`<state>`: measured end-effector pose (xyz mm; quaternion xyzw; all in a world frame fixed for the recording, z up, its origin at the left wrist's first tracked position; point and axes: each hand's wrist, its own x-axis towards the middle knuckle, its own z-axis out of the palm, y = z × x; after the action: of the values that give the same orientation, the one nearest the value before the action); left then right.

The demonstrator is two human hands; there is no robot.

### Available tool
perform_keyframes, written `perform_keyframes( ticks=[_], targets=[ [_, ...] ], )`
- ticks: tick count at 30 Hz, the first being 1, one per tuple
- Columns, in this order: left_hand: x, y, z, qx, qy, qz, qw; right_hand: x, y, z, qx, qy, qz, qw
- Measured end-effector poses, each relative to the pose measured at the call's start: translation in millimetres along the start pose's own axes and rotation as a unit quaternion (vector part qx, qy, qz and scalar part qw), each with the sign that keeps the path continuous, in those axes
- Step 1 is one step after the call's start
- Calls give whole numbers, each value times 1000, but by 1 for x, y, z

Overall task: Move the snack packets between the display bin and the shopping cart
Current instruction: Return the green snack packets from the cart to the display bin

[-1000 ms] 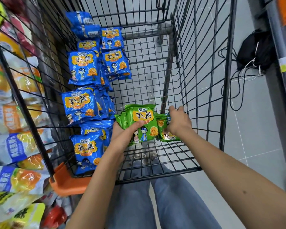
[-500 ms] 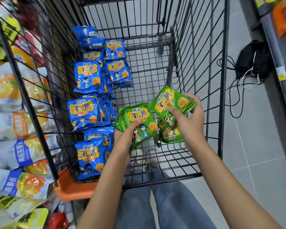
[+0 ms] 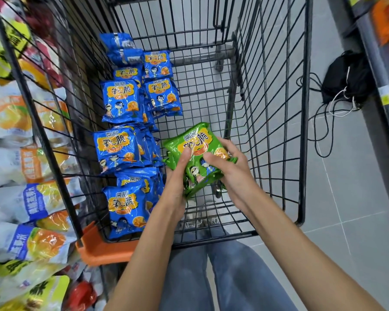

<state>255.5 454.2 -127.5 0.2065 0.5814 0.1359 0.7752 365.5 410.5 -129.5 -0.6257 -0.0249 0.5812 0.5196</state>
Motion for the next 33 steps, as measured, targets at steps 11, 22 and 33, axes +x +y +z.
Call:
perform_keyframes(
  ticks=[11,22,33],
  targets=[
    [9,-3,-21,43,8,-10,999,7,-6,-22,-53,-34,58,996],
    [21,-11,-36,66,35,-74,994,93,58,-50,-613,159,139,761],
    [5,-4,-35,41,15,-72,996,70,33,-45,-505,185,107,836]
  ],
)
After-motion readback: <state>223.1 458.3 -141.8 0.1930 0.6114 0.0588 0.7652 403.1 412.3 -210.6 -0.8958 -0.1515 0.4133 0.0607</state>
